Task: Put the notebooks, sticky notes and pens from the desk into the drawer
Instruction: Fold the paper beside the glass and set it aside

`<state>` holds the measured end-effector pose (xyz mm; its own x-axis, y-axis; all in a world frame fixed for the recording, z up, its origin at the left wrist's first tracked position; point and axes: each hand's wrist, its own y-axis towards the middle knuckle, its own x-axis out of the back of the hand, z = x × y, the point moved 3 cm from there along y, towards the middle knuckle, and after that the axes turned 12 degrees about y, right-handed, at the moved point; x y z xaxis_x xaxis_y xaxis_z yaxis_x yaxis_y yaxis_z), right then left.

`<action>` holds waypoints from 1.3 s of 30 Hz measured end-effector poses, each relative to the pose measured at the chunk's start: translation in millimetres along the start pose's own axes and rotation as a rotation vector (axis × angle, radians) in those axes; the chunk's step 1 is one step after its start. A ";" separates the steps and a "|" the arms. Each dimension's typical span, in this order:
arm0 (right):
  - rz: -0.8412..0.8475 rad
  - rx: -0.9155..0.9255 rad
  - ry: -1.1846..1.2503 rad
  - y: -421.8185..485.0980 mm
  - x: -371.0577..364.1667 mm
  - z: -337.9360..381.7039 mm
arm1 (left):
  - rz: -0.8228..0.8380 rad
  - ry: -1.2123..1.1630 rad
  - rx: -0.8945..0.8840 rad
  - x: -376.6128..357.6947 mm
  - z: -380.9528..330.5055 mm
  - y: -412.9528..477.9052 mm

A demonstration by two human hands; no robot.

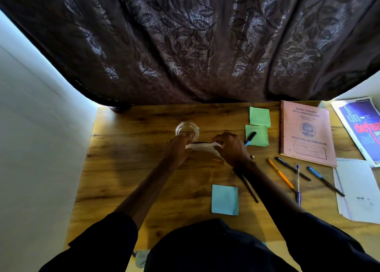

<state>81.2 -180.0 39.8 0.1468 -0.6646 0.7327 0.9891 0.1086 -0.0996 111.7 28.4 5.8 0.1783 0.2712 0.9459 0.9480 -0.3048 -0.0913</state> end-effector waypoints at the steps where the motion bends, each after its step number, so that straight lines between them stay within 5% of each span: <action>1: -0.006 -0.017 0.015 -1.7 -1.4 0.9 | 0.006 -0.021 0.031 -2.0 3.4 -0.5; 8: -0.010 -0.068 0.051 -8.5 -7.1 10.4 | 0.097 -0.247 0.164 -20.6 17.1 -3.1; 22: -0.031 0.059 0.086 -9.7 7.6 4.2 | 0.025 -0.257 0.294 -22.9 15.9 -12.3; 27: 0.197 -0.127 -0.087 -11.3 -11.8 11.2 | -0.004 -0.255 0.343 -25.5 16.0 -26.0; 32: 0.155 -0.141 -0.098 -10.5 -23.1 25.7 | 0.047 -0.348 0.427 -20.6 12.6 -53.2; 39: -0.010 -0.095 0.044 -6.7 -31.8 85.5 | -0.163 -0.655 0.397 13.9 -7.1 -96.7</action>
<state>68.8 -96.3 74.8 0.1356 -0.6976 0.7035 0.9869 0.0325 -0.1580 20.7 55.2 30.0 0.0309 0.8058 0.5914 0.9769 0.1007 -0.1883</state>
